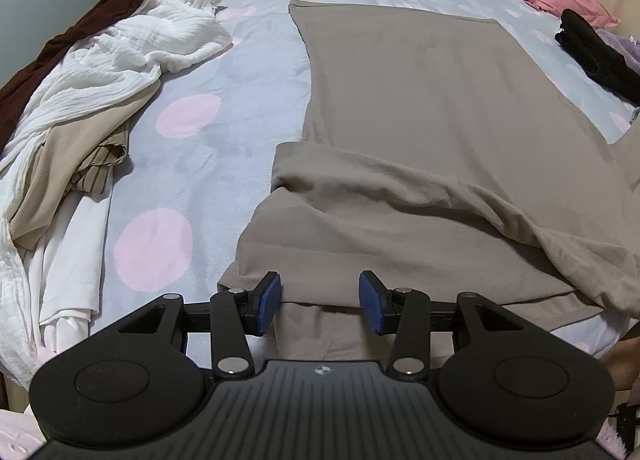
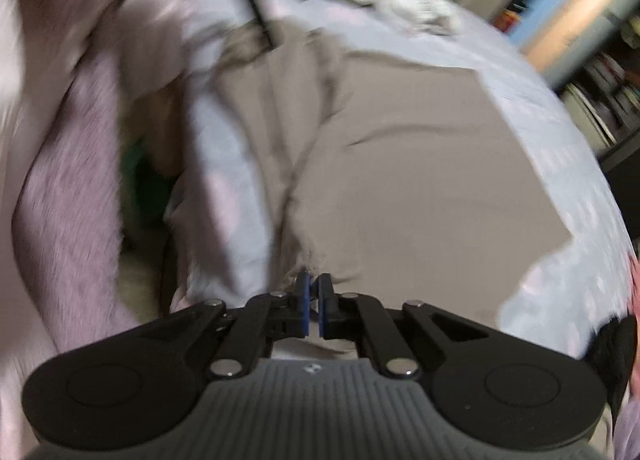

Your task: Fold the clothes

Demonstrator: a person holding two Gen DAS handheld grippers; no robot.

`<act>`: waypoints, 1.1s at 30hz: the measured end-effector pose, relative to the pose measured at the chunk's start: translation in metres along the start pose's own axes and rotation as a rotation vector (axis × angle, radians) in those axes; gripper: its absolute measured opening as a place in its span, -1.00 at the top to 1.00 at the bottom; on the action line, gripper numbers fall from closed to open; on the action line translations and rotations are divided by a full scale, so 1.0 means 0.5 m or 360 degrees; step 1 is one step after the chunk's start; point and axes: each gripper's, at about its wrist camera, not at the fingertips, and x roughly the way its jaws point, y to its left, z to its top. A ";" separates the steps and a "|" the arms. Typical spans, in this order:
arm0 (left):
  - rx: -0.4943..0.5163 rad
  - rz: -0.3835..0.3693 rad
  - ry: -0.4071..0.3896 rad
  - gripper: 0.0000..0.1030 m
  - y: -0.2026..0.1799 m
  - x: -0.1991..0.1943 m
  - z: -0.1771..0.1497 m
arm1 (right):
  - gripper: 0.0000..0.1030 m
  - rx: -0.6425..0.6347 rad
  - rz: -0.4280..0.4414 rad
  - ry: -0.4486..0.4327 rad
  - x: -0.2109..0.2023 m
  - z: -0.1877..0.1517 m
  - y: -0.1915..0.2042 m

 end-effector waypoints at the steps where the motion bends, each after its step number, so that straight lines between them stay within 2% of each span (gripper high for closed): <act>1: 0.0003 0.0004 0.0001 0.20 0.000 0.001 0.000 | 0.91 0.0087 -0.0040 -0.0018 -0.014 0.001 -0.023; 6: 0.0016 0.0031 0.0068 0.21 -0.003 0.017 0.000 | 0.92 0.0532 -0.0217 -0.0032 -0.040 -0.025 -0.148; 10: 0.0000 0.0065 0.0157 0.24 0.003 0.031 -0.006 | 0.92 0.0702 -0.0274 0.0042 -0.013 -0.039 -0.207; 12: 0.0003 0.0067 0.0176 0.26 0.004 0.029 -0.006 | 0.92 0.0735 -0.0269 0.0100 0.004 -0.044 -0.221; 15: -0.0023 0.0044 0.0195 0.26 0.010 0.023 -0.008 | 0.92 0.0790 -0.0195 0.0096 0.009 -0.053 -0.226; 19: -0.0069 -0.0101 0.0138 0.26 0.027 -0.006 0.015 | 0.92 0.0817 -0.0153 0.0077 -0.006 -0.051 -0.227; 23: -0.0102 -0.0182 0.0021 0.21 0.053 -0.030 0.077 | 0.92 0.0912 -0.0051 0.0000 -0.049 -0.045 -0.231; 27: -0.0164 -0.0219 -0.0003 0.21 0.078 0.001 0.154 | 0.91 0.0901 -0.0039 -0.0024 -0.080 -0.030 -0.223; 31: -0.0216 -0.0359 0.0110 0.21 0.093 0.076 0.212 | 0.91 0.0883 -0.0031 -0.0012 -0.085 -0.020 -0.213; 33: -0.0274 -0.0423 0.0212 0.32 0.099 0.122 0.234 | 0.91 0.0867 -0.0040 0.0008 -0.084 -0.017 -0.210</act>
